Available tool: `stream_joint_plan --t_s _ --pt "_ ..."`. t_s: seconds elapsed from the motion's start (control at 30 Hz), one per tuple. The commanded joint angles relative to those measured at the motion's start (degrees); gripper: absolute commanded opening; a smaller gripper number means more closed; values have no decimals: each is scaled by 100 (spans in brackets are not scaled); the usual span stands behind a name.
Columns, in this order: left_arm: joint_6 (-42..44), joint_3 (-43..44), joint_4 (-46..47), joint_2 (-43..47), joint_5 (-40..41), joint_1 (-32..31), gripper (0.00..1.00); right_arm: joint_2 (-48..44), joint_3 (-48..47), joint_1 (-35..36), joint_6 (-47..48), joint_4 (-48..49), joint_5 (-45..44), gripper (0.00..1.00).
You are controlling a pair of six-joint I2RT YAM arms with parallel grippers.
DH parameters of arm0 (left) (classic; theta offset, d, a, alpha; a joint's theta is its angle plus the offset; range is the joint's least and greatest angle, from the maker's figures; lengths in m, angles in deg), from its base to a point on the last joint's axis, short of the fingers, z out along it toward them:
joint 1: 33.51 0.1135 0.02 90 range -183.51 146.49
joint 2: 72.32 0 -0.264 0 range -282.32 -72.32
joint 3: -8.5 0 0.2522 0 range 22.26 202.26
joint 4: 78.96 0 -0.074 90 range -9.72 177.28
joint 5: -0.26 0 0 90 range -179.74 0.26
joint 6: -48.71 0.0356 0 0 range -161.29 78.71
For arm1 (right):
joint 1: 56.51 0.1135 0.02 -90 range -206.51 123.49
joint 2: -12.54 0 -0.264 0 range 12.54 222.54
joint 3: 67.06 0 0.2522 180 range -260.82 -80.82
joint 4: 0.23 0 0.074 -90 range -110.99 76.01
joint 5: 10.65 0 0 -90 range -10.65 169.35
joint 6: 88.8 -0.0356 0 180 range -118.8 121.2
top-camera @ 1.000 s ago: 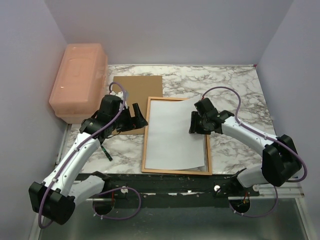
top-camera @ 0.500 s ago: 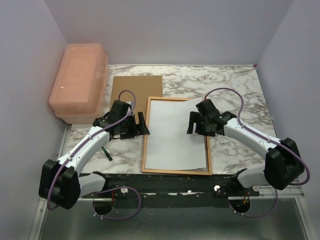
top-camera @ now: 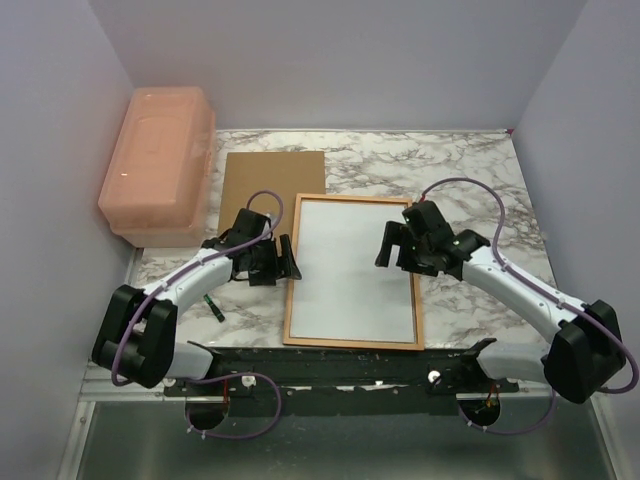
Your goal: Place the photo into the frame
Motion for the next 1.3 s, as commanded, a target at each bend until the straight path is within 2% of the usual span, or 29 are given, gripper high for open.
stream_joint_plan --t_s 0.0,0.17,0.43,0.63,0.97,1.27 --pt "4 -153 482 -307 -106 9 71 -310 46 -26 -182 -257 -59 100" --pt "-42 -256 790 -538 -205 -26 63 -542 -18 -26 -193 -328 -149 100" --pt "-106 -82 958 -935 -296 -353 33 -606 -18 -26 -196 -326 -84 100" --pt "-349 214 838 -781 -149 -747 23 -634 -37 -32 -190 -336 -76 100" --pt "-695 923 778 -1276 66 -1457 19 -696 49 -26 -180 -325 -55 100" --pt "-1690 931 1500 -1670 85 -1722 16 -763 141 -28 -187 -322 -82 100"
